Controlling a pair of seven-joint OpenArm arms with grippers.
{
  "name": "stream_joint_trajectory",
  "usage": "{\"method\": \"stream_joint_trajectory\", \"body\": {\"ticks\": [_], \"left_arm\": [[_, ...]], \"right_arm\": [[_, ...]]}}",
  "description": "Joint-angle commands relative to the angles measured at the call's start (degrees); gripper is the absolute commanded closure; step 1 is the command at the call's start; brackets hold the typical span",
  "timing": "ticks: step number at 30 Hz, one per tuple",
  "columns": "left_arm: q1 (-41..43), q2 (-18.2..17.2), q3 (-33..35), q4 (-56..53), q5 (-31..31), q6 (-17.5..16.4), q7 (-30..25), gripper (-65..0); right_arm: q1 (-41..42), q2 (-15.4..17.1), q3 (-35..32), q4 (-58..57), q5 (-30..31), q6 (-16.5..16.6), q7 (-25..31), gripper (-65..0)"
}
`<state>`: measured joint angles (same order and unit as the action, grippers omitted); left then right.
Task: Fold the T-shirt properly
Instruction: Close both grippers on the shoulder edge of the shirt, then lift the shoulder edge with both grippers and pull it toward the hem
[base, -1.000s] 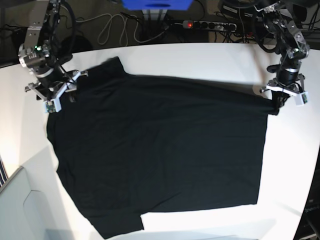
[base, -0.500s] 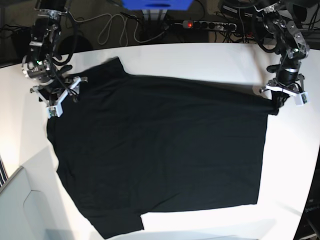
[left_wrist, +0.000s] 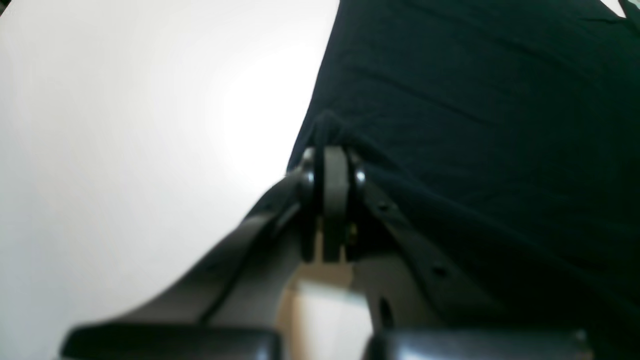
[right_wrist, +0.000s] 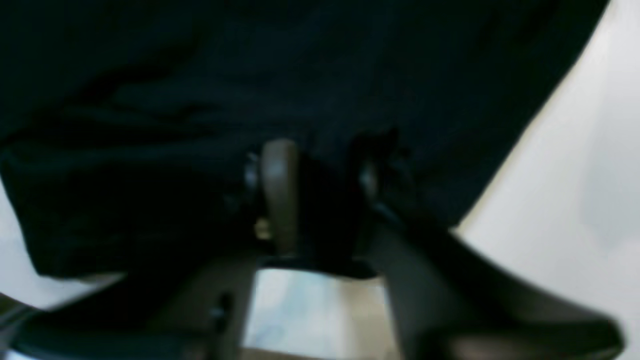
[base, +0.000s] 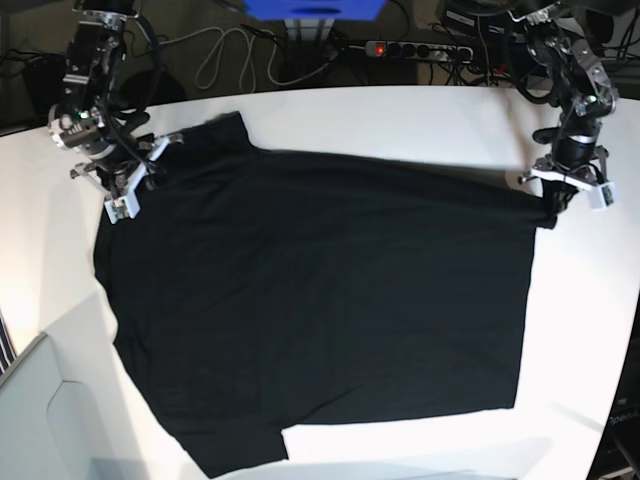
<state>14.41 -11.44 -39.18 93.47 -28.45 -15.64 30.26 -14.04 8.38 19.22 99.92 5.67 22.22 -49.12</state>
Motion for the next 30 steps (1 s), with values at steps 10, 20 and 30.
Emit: {"method": "stream_joint_trajectory", "body": {"ticks": [10, 20, 30], "left_arm": [[-0.2, -0.9, -0.4, 0.9, -0.6, -0.1, -1.4, 0.0], [-2.3, -0.9, -0.3, 0.9, -0.6, 0.0, -1.4, 0.0], [-5.5, -1.0, -0.3, 0.9, -0.6, 0.0, -1.4, 0.0]], "right_arm": [[-1.9, 0.5, 1.3, 9.5, 0.5, 1.5, 2.1, -0.2], [3.4, 0.8, 2.7, 15.4, 0.5, 1.6, 2.0, -0.2], [18.2, 0.9, -0.5, 3.1, 0.5, 1.6, 2.0, -0.2]]}}
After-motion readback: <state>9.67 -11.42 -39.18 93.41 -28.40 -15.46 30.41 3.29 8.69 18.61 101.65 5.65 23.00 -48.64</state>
